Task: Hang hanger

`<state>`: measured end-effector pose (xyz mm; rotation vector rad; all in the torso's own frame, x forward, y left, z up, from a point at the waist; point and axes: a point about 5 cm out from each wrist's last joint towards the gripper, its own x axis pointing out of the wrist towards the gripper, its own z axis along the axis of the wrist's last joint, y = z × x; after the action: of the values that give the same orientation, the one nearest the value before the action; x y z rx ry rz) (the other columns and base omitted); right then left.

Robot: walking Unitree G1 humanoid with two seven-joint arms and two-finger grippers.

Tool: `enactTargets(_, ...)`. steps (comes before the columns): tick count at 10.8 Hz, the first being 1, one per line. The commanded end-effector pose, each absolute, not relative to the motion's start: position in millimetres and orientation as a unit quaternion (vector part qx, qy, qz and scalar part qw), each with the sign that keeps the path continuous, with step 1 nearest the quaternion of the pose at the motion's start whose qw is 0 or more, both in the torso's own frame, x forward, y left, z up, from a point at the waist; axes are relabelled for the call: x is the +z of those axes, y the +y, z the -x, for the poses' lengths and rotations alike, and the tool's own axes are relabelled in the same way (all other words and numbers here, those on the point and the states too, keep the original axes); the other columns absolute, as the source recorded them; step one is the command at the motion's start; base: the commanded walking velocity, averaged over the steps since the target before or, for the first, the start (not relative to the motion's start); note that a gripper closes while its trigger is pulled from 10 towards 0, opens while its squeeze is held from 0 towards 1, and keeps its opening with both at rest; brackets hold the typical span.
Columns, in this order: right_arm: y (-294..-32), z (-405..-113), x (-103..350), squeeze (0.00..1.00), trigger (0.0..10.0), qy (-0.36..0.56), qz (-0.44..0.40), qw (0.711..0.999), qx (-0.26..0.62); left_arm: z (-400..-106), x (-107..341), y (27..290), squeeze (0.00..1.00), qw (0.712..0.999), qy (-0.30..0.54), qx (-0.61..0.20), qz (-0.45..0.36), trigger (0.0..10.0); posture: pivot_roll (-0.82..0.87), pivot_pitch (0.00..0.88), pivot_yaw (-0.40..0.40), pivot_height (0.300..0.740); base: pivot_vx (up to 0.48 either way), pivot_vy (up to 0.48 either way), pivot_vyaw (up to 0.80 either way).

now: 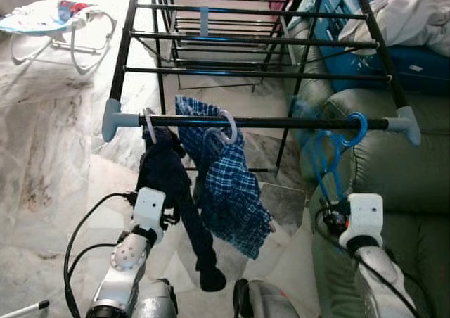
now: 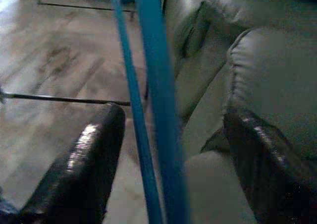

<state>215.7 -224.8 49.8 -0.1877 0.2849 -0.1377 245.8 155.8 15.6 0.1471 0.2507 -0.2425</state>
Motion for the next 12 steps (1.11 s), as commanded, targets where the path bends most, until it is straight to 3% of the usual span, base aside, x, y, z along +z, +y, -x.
enactTargets(1,-230,-214,57,1.00,10.0,0.119,0.106,0.983,-0.086,-244,12,155,0.00,0.979,0.135,-0.127,-0.081,10.0,-0.06,0.159,-0.046,0.740,0.000,0.000,0.00)
enactTargets(7,-232,-224,92,1.00,10.0,0.010,0.172,0.979,-0.112,-245,13,155,0.00,0.978,0.130,-0.132,-0.097,10.0,-0.06,0.157,-0.045,0.740,0.000,0.000,0.00)
enactTargets(12,-211,-231,92,1.00,10.0,-0.003,0.136,0.989,-0.049,-246,13,153,0.00,0.979,0.128,-0.129,-0.093,10.0,-0.06,0.150,-0.049,0.740,-0.204,0.000,0.00)
